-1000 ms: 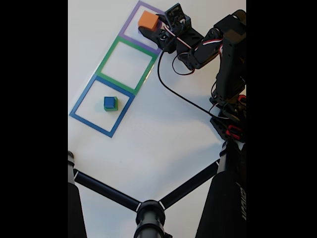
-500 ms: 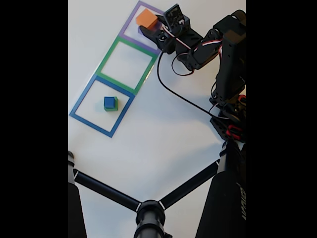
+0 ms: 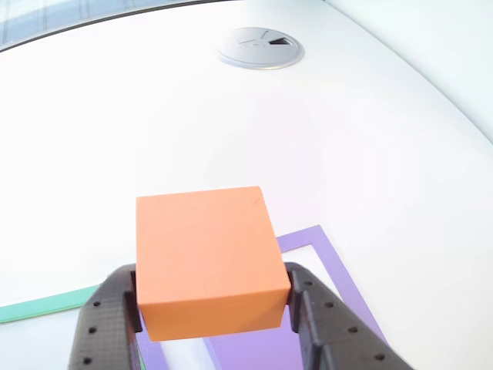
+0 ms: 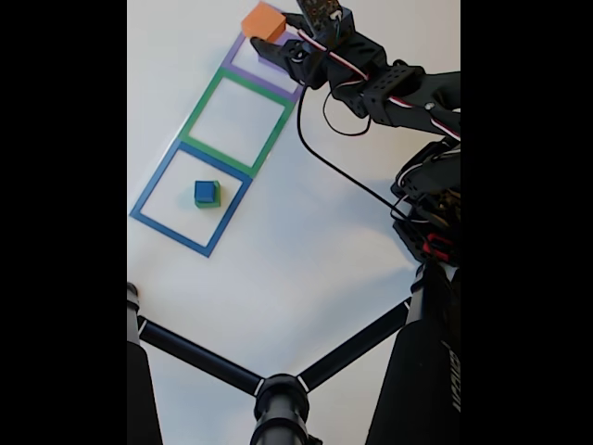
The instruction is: Tower of hanoi
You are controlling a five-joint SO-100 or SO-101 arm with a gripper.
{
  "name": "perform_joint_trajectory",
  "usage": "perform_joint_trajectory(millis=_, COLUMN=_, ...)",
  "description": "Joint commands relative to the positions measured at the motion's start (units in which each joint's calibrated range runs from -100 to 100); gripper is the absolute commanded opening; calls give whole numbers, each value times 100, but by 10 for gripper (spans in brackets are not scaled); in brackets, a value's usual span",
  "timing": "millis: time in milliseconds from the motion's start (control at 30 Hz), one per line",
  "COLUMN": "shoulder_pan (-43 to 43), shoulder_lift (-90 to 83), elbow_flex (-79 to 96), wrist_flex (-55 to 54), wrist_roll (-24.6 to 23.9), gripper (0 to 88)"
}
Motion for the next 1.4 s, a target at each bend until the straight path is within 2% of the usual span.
perform_joint_trajectory(millis=0, shoulder_pan=-196, shoulder_lift=-1609, elbow_flex=-483, wrist_flex=1980, wrist_roll=0, gripper=117)
perform_joint_trajectory(millis=200, shoulder_pan=-570, shoulder_lift=-2877, elbow_flex=-1929, wrist_flex=5017, wrist_roll=0, gripper=115)
perform_joint_trajectory(millis=400, shoulder_pan=-1126, shoulder_lift=-3079, elbow_flex=-4647, wrist_flex=8134, wrist_roll=0, gripper=113)
perform_joint_trajectory(millis=500, shoulder_pan=-1404, shoulder_lift=-3079, elbow_flex=-5738, wrist_flex=9276, wrist_roll=0, gripper=113)
perform_joint_trajectory(millis=600, shoulder_pan=-1730, shoulder_lift=-3119, elbow_flex=-6438, wrist_flex=9980, wrist_roll=0, gripper=113)
perform_joint_trajectory(millis=800, shoulder_pan=-2267, shoulder_lift=-3127, elbow_flex=-7292, wrist_flex=10725, wrist_roll=0, gripper=111)
perform_joint_trajectory(millis=1033, shoulder_pan=-2621, shoulder_lift=-3087, elbow_flex=-7447, wrist_flex=10903, wrist_roll=0, gripper=110)
perform_joint_trajectory(millis=1200, shoulder_pan=-2669, shoulder_lift=-3087, elbow_flex=-6774, wrist_flex=10466, wrist_roll=0, gripper=108)
perform_joint_trajectory(millis=1367, shoulder_pan=-2650, shoulder_lift=-3143, elbow_flex=-5592, wrist_flex=9470, wrist_roll=0, gripper=107)
